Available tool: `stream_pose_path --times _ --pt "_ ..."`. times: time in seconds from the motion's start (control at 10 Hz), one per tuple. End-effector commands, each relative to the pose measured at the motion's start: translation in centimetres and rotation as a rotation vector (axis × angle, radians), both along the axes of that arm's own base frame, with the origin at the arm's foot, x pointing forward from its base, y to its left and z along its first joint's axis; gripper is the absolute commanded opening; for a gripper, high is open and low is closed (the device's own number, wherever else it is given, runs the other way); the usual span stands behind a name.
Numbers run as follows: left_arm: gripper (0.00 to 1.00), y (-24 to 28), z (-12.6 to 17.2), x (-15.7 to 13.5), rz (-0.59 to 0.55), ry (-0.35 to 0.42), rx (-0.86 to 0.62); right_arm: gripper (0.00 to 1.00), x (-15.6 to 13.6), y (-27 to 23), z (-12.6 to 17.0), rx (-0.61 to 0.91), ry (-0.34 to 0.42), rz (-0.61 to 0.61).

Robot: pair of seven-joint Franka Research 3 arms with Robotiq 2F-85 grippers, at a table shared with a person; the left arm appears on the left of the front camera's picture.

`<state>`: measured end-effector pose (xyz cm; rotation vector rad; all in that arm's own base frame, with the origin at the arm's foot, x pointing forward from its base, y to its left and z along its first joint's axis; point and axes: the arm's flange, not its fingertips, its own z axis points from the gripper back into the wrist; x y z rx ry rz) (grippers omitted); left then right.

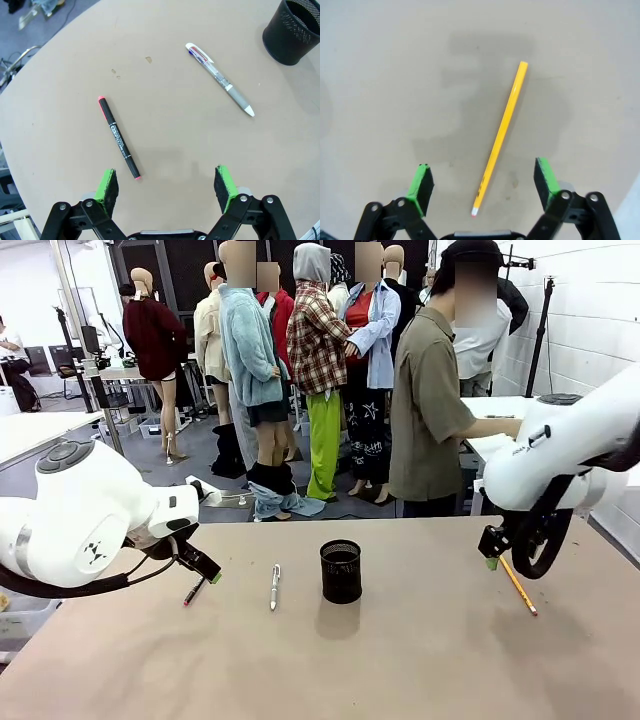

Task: Place the pens into the pen holder.
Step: Pick up a writing instrument from the table and place it into the Pen holder.

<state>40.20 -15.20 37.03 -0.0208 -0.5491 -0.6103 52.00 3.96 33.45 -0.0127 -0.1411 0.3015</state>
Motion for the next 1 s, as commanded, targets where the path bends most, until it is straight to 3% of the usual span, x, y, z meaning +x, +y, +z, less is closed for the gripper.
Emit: stream_pose_path --times 0.0,0.6,0.7,0.9 --pt "1.0 0.1 0.1 0.0 0.002 -0.001 -0.002 1.0 2.4 0.3 -0.5 0.014 0.073 -0.014" --pt "1.0 0.1 0.1 0.0 0.002 -0.001 -0.002 1.0 4.0 -0.4 -3.5 -0.021 0.155 -0.07" --pt "1.0 0.1 0.1 0.0 0.002 -0.001 -0.002 0.88 4.0 -0.4 -3.6 -0.025 0.152 -0.057" --pt "1.0 0.1 0.1 0.0 0.002 -0.001 -0.002 0.48 4.0 -0.4 -3.5 -0.028 0.161 -0.049"
